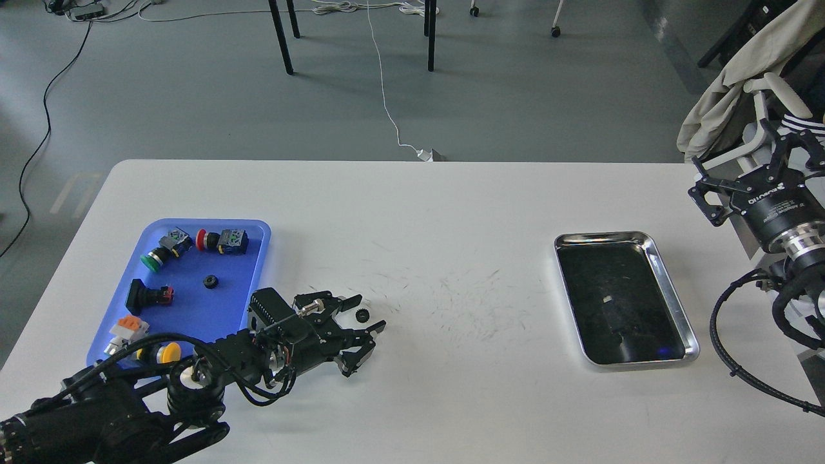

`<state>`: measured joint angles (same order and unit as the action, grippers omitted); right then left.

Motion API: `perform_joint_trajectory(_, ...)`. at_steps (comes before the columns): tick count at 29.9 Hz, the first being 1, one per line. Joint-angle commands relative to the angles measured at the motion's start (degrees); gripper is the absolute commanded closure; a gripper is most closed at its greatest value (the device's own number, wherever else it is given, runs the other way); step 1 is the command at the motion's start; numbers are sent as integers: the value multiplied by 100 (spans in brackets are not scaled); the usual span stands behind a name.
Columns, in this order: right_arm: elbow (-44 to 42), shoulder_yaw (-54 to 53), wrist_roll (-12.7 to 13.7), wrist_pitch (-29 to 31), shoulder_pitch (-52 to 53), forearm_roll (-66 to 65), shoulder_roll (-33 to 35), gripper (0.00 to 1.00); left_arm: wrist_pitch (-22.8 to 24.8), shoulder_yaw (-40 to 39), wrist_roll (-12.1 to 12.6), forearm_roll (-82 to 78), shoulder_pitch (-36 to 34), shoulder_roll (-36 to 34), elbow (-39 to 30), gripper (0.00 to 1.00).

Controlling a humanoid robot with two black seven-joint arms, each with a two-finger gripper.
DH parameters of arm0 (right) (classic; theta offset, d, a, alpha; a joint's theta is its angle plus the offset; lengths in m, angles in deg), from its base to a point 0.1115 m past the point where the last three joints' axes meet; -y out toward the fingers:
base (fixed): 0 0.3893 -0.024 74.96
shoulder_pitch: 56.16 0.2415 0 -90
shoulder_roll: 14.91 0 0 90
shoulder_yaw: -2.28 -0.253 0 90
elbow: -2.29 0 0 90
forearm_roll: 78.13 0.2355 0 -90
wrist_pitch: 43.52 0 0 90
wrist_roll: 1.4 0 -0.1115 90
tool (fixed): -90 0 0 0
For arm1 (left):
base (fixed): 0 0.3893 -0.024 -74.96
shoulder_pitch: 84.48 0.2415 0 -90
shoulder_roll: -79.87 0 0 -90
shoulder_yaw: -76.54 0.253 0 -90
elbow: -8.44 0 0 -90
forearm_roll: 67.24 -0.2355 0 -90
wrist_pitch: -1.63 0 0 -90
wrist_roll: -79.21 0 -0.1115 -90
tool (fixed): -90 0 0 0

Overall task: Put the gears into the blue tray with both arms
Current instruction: 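Reach the left gripper to the black gear on the table and grasp it, then carry the gear with the left gripper into the blue tray and release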

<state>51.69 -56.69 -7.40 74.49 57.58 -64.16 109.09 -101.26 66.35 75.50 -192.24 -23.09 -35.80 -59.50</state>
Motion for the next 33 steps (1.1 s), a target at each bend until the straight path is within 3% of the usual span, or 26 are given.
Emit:
perform_joint_trajectory(1,0,0,3,0,8,0,-7,4,6,-17,37,0,22,-52,-17,94)
perform_joint_trajectory(7,0,0,3,0,25,0,-7,4,-109,-315,310,0,-74,-367,-516,97)
perform_joint_trajectory(11,0,0,3,0,43,0,1,4,137,-720,354,142,-425,-1245,-1333,97)
perform_joint_trajectory(14,0,0,3,0,43,0,-7,4,348,-800,345,633,-479,-2106,-1739,97)
perform_joint_trajectory(19,0,9,3,0,34,0,-7,4,86,-721,56,1169,-138,-3180,-1714,96)
perform_joint_trajectory(22,0,26,3,0,43,0,-7,4,-318,-756,20,1635,451,-3234,-1608,96)
perform_joint_trajectory(26,9,44,3,0,52,0,-7,4,-416,-791,2,1742,953,-3172,-1433,96)
perform_joint_trajectory(33,9,44,3,0,52,0,1,4,-434,-800,-24,1777,1024,-2760,-1028,95)
